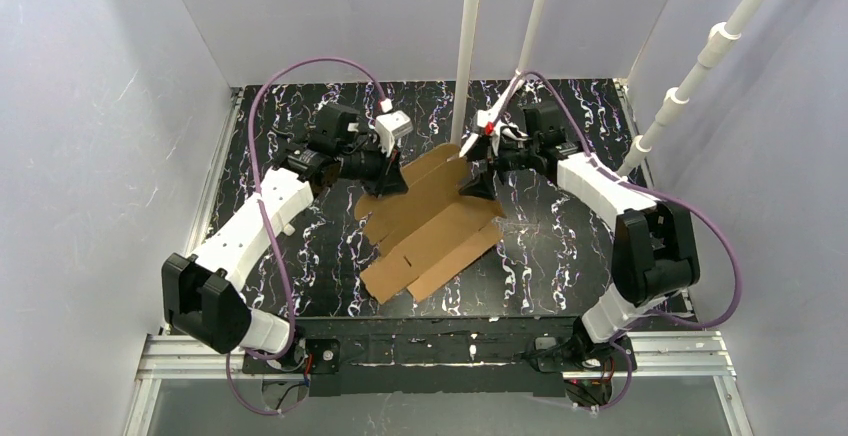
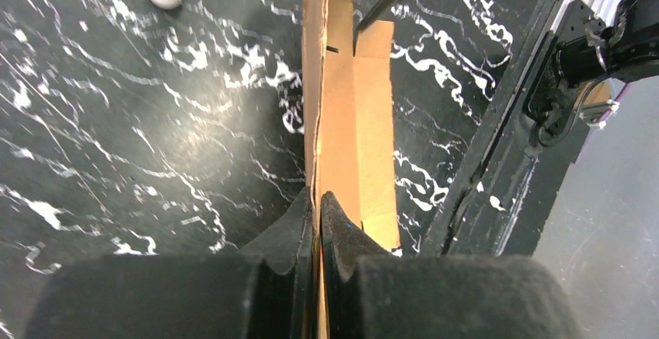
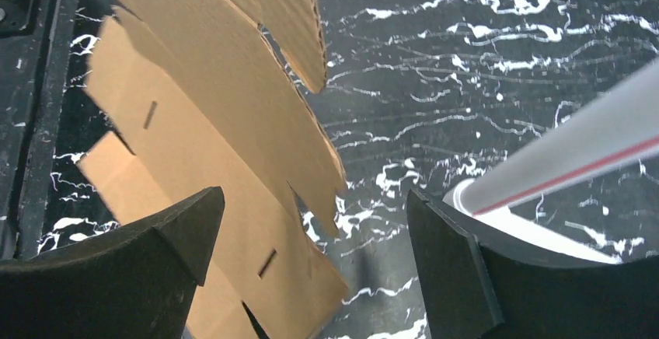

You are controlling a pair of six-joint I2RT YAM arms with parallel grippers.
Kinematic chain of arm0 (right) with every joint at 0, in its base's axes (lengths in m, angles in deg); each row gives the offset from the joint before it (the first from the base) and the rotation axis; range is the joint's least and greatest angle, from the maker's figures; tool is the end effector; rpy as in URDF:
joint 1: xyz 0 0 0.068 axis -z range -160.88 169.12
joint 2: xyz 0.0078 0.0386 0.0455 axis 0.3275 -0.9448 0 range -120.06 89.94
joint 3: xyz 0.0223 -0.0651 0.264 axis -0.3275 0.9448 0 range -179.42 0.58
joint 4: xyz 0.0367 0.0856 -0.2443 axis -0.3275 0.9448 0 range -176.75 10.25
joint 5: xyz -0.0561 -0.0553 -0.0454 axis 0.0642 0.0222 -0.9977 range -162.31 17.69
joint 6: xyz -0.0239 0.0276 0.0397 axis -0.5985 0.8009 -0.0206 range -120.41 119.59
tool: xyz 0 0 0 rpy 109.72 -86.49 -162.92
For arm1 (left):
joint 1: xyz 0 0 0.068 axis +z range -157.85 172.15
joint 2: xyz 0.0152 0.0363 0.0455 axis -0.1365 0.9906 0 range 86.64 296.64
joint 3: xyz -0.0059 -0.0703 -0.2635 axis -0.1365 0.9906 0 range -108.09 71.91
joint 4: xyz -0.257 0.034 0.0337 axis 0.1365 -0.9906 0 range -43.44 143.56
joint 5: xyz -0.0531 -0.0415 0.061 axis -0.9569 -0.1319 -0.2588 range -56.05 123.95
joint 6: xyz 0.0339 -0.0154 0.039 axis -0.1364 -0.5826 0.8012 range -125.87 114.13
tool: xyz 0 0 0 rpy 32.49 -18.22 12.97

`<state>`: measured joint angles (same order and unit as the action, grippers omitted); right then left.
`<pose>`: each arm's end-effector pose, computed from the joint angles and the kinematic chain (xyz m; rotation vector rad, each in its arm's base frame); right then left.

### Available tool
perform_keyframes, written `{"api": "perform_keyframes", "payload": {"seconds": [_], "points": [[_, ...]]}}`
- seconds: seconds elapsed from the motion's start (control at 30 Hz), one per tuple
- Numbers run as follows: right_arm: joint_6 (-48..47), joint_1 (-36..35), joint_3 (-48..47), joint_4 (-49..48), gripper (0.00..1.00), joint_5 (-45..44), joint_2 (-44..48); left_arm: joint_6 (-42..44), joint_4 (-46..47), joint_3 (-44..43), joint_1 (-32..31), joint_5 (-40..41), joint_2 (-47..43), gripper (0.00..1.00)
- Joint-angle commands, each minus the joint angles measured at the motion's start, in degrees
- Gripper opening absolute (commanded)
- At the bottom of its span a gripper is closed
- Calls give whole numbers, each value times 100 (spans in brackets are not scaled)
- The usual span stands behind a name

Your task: Fold the paper box

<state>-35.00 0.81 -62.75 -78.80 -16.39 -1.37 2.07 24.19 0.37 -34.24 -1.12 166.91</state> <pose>0.3198 0.1370 0.2603 -1.3344 1.5024 0.8790 0.2666 -0.1552 0.3322 0.9733 2.0032 -0.8585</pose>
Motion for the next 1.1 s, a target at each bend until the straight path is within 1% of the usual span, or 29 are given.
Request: {"api": "perform_keyframes", "payload": {"seconds": [0.0,0.03,0.1,0.13,0.17,0.2,0.23,0.4,0.43,0.47,0.53,0.57,0.63,0.7,0.73,0.77,0.87,0.93,1.07], "points": [[-616,-103,-836,1228,89,445,-445,538,-17,-570,-91,-377,9,0],[-719,-114,-922,1396,83,595,-508,556,-17,-594,-108,-390,34,0],[-849,-225,-1153,1650,61,723,-611,590,-17,-626,-150,-469,86,0],[-1202,-243,-1251,1984,48,971,-634,630,-23,-621,-156,-481,74,0],[-1588,-244,-1304,2277,40,1107,-607,732,-57,-594,-156,-468,34,0],[-1846,-242,-1330,2568,38,1174,-560,797,-69,-553,-160,-459,-2,0],[-1963,-241,-1331,2660,38,1222,-525,833,-63,-498,-156,-456,-36,0],[-1998,-243,-1346,2783,38,1443,-398,842,-4,-415,-156,-563,-50,0],[-1999,-244,-1356,2797,36,1491,-389,828,9,-413,-156,-588,-49,0],[-2004,-244,-1365,2818,31,1529,-388,805,28,-405,-156,-611,-50,0],[-2055,-244,-1374,2873,20,1586,-362,708,93,-371,-151,-696,-60,0],[-2066,-244,-1367,2883,13,1602,-340,644,122,-342,-155,-723,-72,2],[-2115,-244,-1366,2926,2,1614,-289,492,222,-228,-156,-765,-159,11],[-2175,-235,-1345,2982,1,1611,-230,334,291,-81,-133,-853,-277,28],[-2228,-231,-1334,3030,1,1607,-204,200,361,6,-84,-940,-349,38],[-2257,-220,-1320,3062,1,1618,-173,86,425,107,-14,-1107,-428,46],[-2332,-167,-1323,3257,1,1673,-122,-127,644,469,318,-1512,-780,67],[-2439,-133,-1402,3536,1,1668,-131,-149,894,775,524,-1705,-1089,75],[-2845,-112,-1695,4214,1,1688,-291,-255,1716,1602,781,-1751,-1834,81]]}}
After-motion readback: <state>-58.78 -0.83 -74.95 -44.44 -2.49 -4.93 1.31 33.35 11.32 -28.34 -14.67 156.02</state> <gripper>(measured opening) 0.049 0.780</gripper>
